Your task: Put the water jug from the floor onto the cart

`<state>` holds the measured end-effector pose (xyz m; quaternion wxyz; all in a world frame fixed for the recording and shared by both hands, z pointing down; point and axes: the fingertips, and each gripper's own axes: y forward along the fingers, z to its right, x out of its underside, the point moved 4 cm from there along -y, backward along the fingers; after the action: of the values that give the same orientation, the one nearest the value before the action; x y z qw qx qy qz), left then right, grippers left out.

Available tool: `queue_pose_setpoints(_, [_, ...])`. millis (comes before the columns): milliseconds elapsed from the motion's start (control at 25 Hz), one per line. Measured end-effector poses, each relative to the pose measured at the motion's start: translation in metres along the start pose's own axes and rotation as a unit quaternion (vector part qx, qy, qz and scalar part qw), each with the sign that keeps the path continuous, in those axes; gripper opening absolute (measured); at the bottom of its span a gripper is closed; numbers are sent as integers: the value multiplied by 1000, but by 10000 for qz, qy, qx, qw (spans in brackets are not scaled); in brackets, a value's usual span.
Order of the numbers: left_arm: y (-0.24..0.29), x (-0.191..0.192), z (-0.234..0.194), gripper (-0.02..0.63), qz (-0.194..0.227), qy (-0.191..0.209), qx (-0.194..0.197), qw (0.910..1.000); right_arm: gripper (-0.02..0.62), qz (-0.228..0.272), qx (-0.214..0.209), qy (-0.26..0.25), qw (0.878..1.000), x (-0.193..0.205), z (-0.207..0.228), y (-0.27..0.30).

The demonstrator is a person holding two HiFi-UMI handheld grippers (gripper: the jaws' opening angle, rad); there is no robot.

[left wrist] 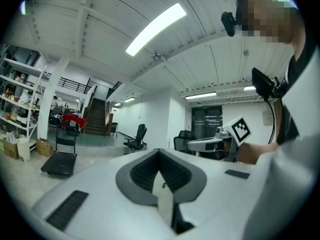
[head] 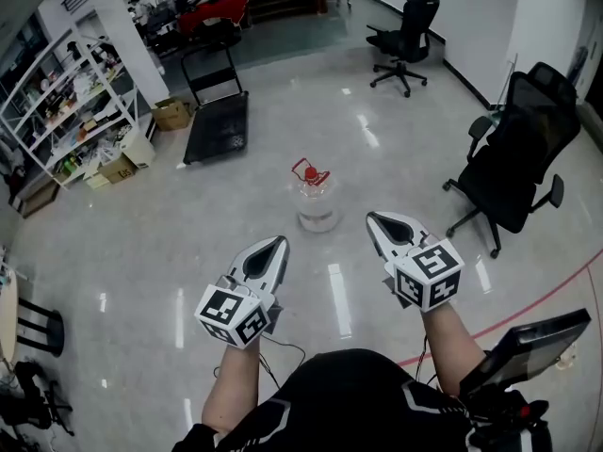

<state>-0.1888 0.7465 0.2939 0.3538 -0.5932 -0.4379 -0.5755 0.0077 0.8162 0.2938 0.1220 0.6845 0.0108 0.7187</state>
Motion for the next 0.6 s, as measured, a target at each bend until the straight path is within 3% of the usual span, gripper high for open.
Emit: queue_pose_setpoints(600, [-13, 5, -12, 0, 1, -183, -6, 9998, 3, 142, -1, 69, 9999, -5, -13, 7])
